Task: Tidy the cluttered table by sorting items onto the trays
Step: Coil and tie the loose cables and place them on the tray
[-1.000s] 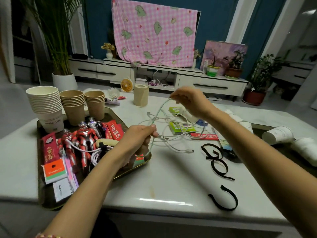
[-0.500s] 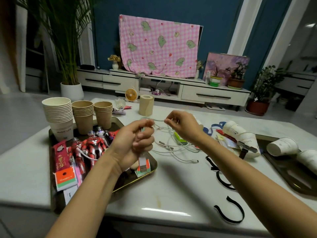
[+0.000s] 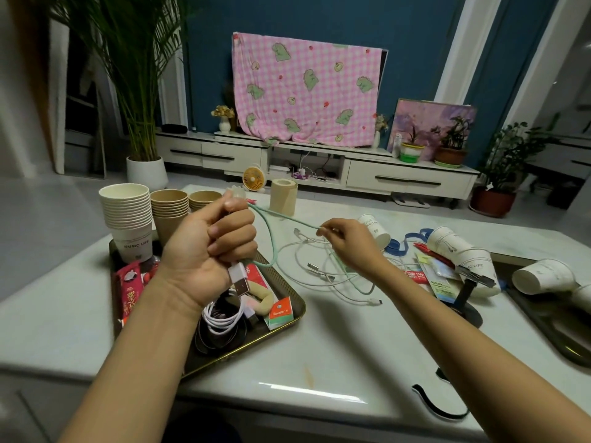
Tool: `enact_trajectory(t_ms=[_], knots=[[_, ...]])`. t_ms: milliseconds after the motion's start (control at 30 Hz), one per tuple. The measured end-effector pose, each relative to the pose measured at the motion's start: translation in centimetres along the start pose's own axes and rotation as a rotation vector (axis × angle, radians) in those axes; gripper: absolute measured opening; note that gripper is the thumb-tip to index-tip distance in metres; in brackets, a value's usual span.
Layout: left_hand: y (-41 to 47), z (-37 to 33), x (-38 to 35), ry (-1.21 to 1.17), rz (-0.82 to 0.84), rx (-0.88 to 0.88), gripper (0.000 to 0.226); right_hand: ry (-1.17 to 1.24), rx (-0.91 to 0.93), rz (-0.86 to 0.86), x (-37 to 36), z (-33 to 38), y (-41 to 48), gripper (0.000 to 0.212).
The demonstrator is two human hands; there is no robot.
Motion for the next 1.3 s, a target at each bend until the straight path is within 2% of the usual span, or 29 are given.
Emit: enact_trajectory(t_ms=[67, 133, 200, 267, 400, 533, 600, 700, 767, 833, 967, 1100, 1233, 1300], knots=[[0.1, -0.2, 0.2, -0.014, -0.007, -0.016, 0.033, -0.064, 0.013, 0.032, -0.3, 0.4, -0.2, 0.021], [0.7, -0.2, 0.8, 0.008, -0.078, -0.052, 0.039, -0.271, 0.107, 0.074, -0.5, 1.6, -0.9, 0.022], [1.8, -0.1, 1.7, 0.099, -0.208, -0.109, 0.04, -0.514, 0.311, 0.103, -0.8, 3.7, -2.0, 0.021], [3.0, 0.2, 2.4, 0.221, -0.318, -0.168, 0.037, -0.656, 0.526, 0.137, -1.4, 6.2, -3.6, 0.019], [4.7, 1.8, 3.7, 0.529, -0.417, -0.223, 0.037, -0.709, 0.768, 0.213, -2.1, 9.6, -5.5, 0.02], [5.7, 4.4, 4.8, 0.879, -0.492, -0.097, 0.037, -0.668, 0.864, 0.225, -1.8, 10.6, -5.4, 0.025], [5.9, 5.6, 5.2, 0.857, -0.46, 0.02, 0.035, -0.622, 0.816, 0.233, -1.2, 10.1, -4.6, 0.024], [5.8, 6.6, 5.2, 0.797, -0.296, 0.148, 0.043, -0.41, 0.605, 0.153, 1.0, 8.5, -2.4, 0.02], [5.8, 7.1, 5.0, 0.654, -0.201, 0.251, 0.051, -0.281, 0.487, 0.111, 2.1, 7.1, -1.1, 0.023], [5.6, 7.3, 4.4, 0.492, -0.135, 0.336, 0.053, -0.125, 0.382, 0.138, 2.4, 5.8, -0.3, 0.022], [4.3, 6.7, 2.4, 0.285, 0.05, 0.459, 0.043, 0.161, 0.197, 0.084, 3.1, 3.7, 0.8, 0.014], [3.0, 5.7, -0.2, 0.155, 0.266, 0.512, 0.043, 0.423, -0.024, -0.024, 3.7, 1.4, 1.2, 0.016], [1.9, 4.1, -3.1, -0.063, 0.512, 0.519, 0.037, 0.509, -0.091, -0.086, 3.5, 0.4, 0.9, 0.019], [1.4, 2.7, -4.1, -0.139, 0.585, 0.456, 0.036, 0.523, -0.106, -0.107, 3.5, 0.1, 0.9, 0.02]])
Point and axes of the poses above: each hand's wrist, its own y-axis towards the middle knuckle, its own x-axis out of the back of the hand, z = x × y, the point moved 5 cm from there along y, towards the middle knuckle, and after that the axes turned 3 degrees about -z, right-handed, at the moved point
